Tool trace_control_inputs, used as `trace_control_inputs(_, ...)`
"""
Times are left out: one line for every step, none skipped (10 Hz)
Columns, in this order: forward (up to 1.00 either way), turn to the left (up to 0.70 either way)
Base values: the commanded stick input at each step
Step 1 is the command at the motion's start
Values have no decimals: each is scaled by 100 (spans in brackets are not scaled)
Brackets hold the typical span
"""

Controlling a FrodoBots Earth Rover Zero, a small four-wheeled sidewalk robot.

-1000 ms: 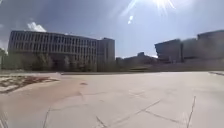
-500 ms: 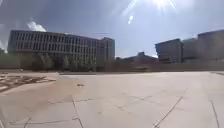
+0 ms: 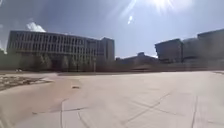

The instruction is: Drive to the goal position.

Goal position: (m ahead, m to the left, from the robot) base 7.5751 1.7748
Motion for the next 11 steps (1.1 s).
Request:
trace_control_inputs(100,0)
trace_control_inputs(100,0)
trace_control_inputs(100,23)
trace_control_inputs(100,27)
trace_control_inputs(100,6)
trace_control_inputs(100,0)
trace_control_inputs(100,0)
trace_control_inputs(100,0)
trace_control_inputs(100,0)
trace_control_inputs(100,0)
trace_control_inputs(100,0)
